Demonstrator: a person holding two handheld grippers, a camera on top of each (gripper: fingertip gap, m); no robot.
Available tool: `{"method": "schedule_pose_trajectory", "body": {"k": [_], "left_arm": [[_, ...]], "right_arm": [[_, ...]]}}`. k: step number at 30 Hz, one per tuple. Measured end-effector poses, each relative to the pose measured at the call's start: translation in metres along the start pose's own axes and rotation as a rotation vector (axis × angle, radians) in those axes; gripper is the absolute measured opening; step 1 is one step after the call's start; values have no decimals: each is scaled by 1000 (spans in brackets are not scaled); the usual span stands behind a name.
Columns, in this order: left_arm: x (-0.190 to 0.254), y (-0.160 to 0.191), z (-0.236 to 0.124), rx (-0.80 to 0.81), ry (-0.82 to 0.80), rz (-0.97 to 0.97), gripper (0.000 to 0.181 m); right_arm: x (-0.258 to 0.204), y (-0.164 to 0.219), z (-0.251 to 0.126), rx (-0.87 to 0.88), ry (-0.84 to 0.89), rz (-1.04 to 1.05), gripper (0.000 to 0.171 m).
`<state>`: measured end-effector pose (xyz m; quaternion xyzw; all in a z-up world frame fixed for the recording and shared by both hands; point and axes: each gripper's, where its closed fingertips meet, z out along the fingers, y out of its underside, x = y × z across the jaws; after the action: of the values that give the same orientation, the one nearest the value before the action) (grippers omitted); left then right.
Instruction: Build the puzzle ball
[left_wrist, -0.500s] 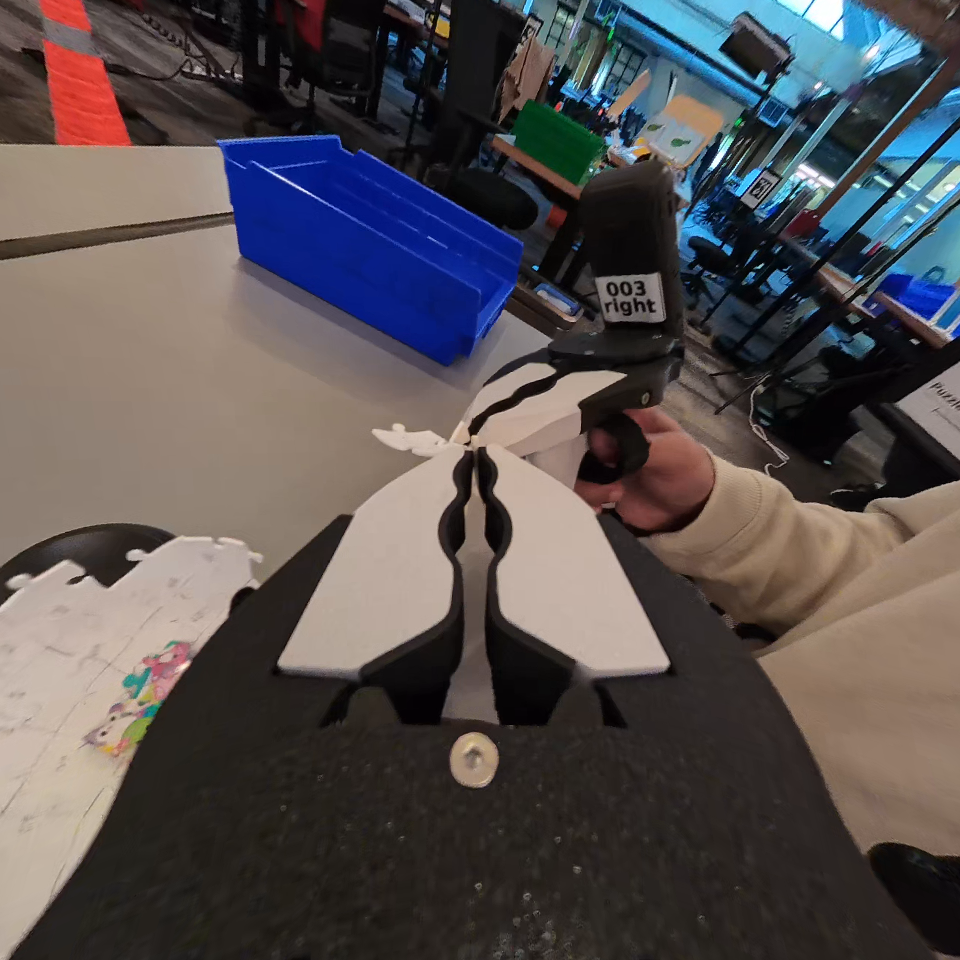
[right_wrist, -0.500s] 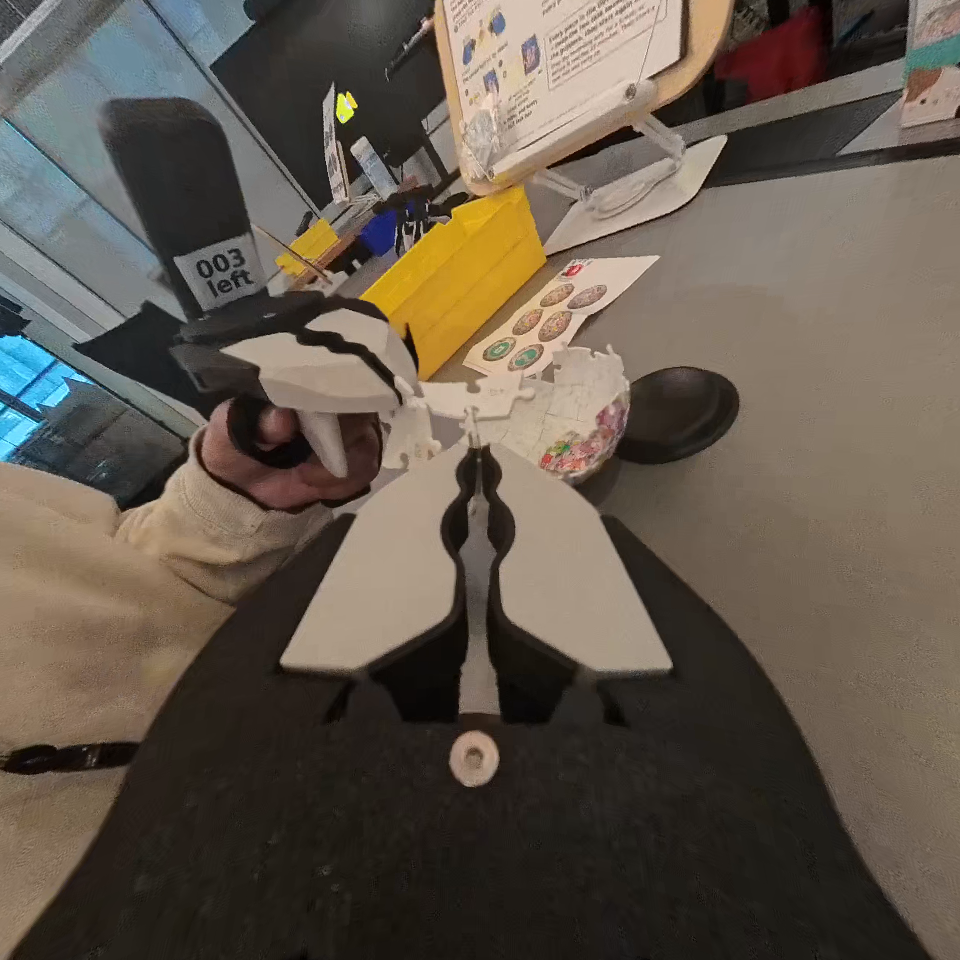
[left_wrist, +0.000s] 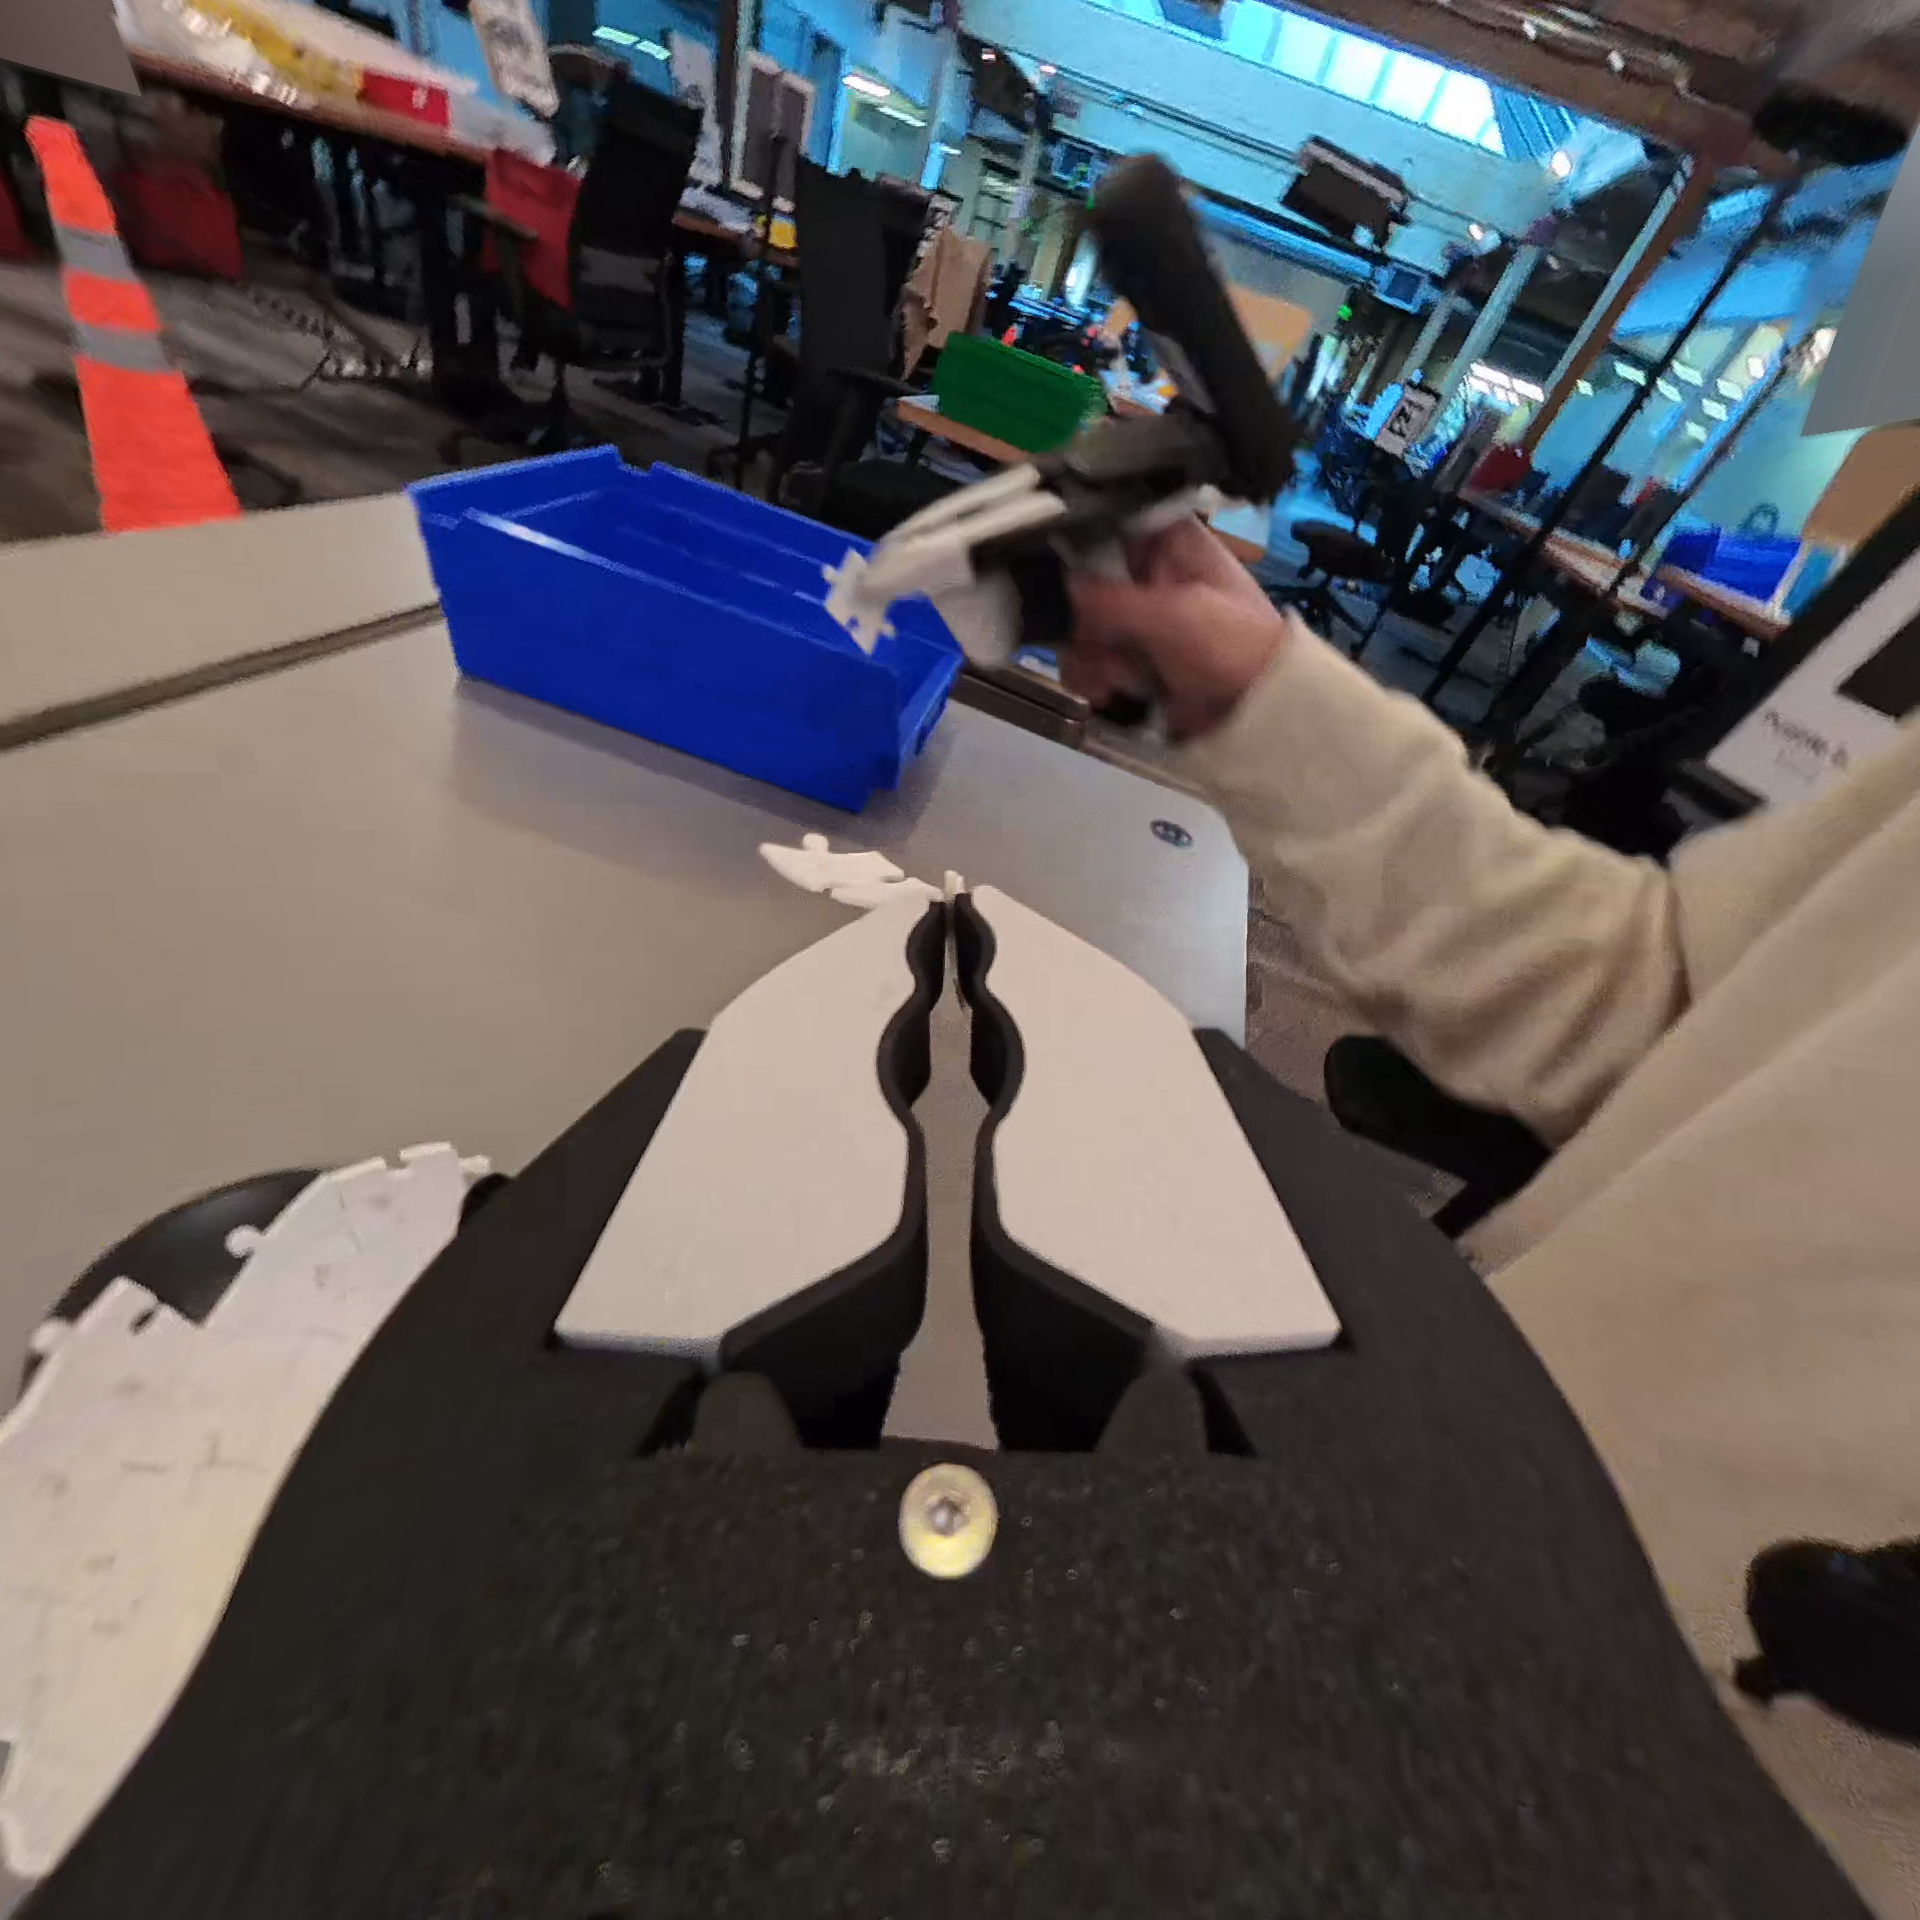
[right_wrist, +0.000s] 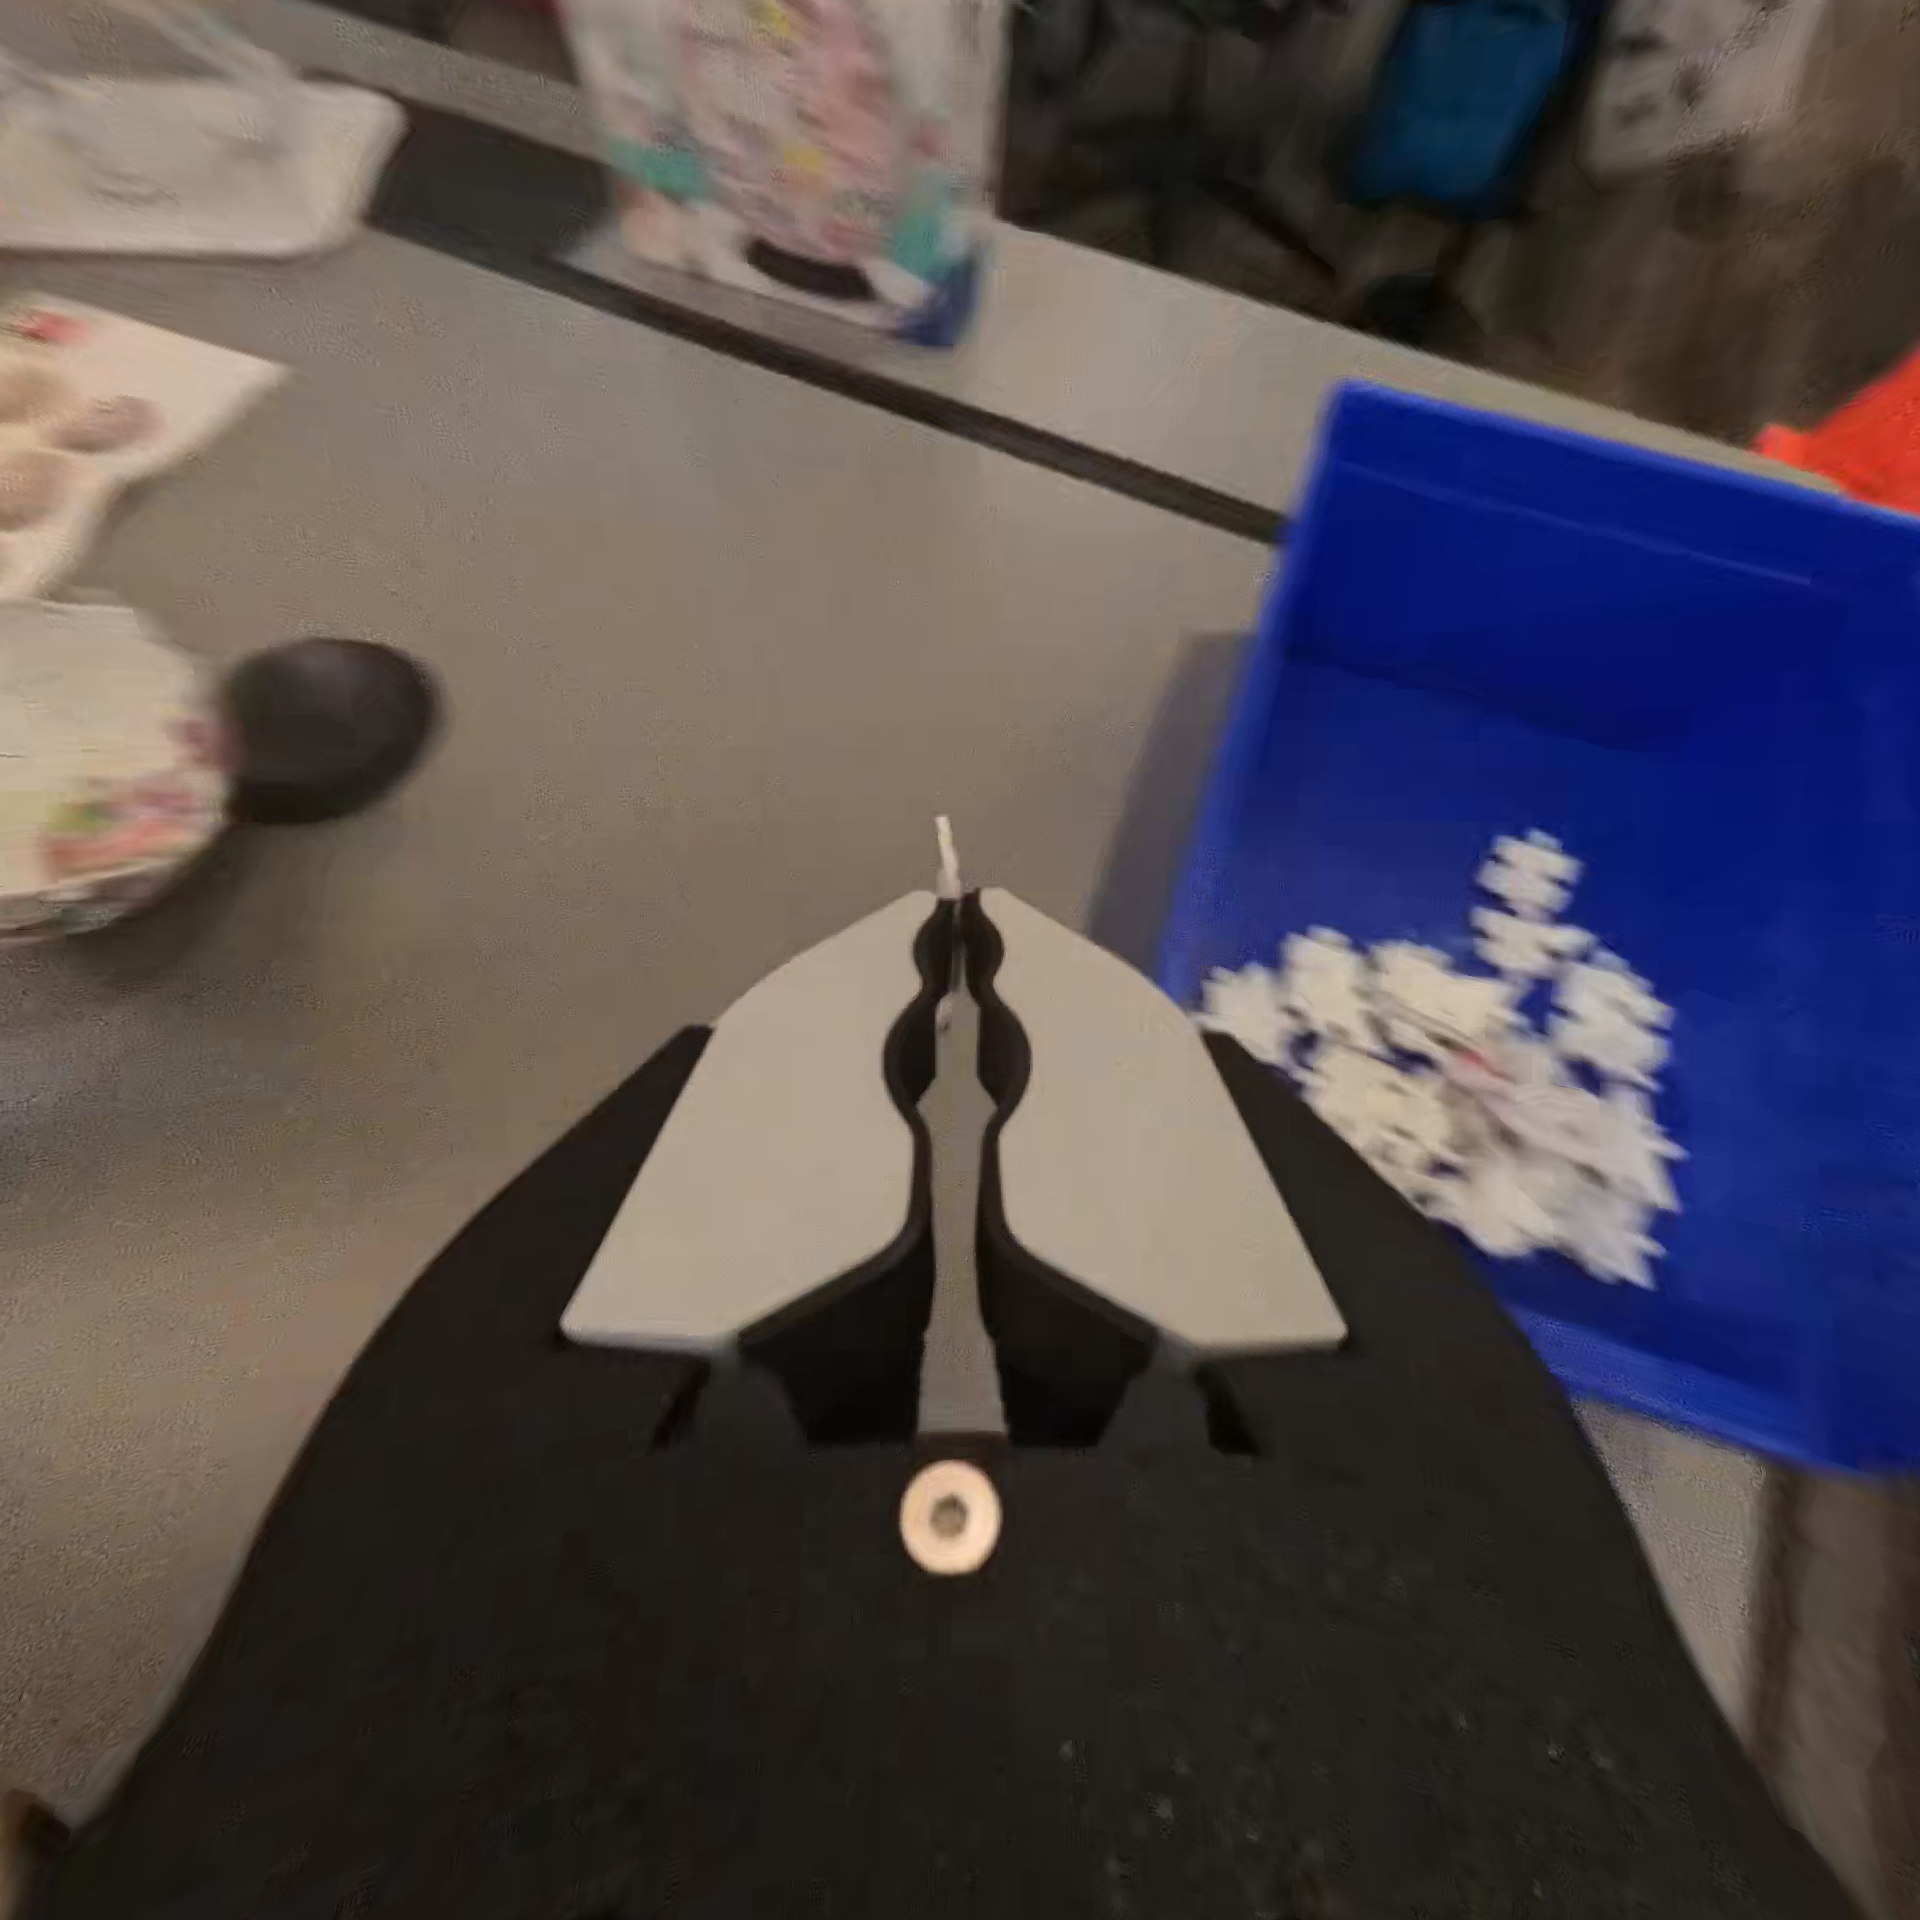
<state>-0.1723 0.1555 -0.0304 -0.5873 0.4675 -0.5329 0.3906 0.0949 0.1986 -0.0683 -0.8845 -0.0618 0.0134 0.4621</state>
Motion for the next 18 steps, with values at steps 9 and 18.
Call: {"method": "schedule_pose_trajectory", "body": {"k": [9,18], "left_arm": [[15,-16,-10,51,64,189,1],[14,-2,-4,-30,43,354,1]], "right_arm": [[91,-3,27,-88,60,-20,25],[-264,-38,-27,40,-1242,525,40]]}}
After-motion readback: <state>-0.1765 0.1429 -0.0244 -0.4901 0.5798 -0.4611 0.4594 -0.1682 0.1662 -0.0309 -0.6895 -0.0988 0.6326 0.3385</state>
